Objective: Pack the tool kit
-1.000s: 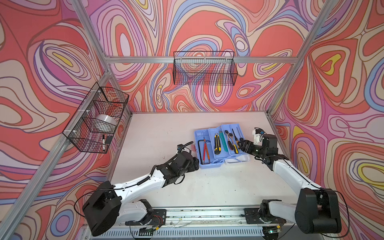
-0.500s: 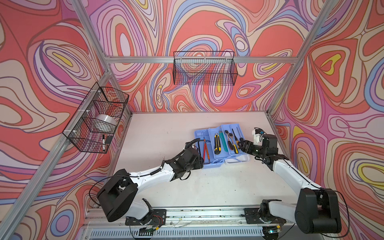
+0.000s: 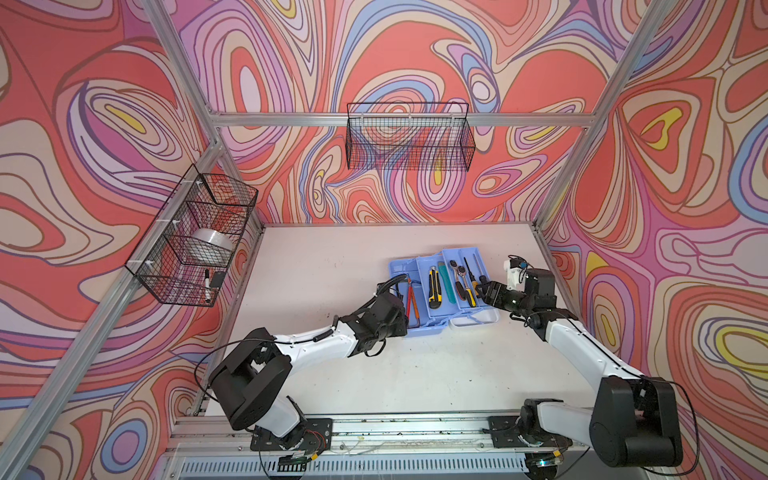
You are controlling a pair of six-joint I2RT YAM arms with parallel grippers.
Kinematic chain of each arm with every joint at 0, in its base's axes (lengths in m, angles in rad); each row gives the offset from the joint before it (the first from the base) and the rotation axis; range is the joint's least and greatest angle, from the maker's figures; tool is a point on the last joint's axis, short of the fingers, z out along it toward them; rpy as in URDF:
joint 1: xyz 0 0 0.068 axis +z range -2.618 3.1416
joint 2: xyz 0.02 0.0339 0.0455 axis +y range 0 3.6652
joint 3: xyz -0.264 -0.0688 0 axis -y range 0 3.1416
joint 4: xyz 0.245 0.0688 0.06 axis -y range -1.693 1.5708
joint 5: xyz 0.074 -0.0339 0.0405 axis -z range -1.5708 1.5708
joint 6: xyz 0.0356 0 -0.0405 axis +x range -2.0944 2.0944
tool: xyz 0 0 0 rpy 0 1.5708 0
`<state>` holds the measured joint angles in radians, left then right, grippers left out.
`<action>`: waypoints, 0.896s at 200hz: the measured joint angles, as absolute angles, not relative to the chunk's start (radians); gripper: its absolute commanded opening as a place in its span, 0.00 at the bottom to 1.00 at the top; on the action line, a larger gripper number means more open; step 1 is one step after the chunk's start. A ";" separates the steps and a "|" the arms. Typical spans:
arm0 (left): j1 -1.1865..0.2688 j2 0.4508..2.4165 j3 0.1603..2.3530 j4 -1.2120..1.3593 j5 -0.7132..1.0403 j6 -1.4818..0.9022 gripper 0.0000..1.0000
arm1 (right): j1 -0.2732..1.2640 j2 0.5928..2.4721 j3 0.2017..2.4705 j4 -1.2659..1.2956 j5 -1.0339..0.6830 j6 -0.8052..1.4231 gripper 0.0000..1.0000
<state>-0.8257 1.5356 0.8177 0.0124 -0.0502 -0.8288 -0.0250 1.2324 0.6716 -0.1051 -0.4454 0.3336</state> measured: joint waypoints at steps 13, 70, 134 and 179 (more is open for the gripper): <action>-0.825 1.546 0.822 0.012 -0.050 -0.823 0.39 | -0.025 1.232 0.672 -0.106 -0.448 0.333 0.65; -0.824 1.580 0.834 0.012 -0.040 -0.815 0.36 | -0.019 1.232 0.679 -0.114 -0.452 0.336 0.63; -0.818 1.583 0.834 0.002 -0.039 -0.815 0.35 | 0.057 1.232 0.713 -0.123 -0.406 0.353 0.62; -0.818 1.583 0.834 0.002 -0.039 -0.815 0.36 | 0.142 1.232 0.751 -0.143 -0.347 0.359 0.60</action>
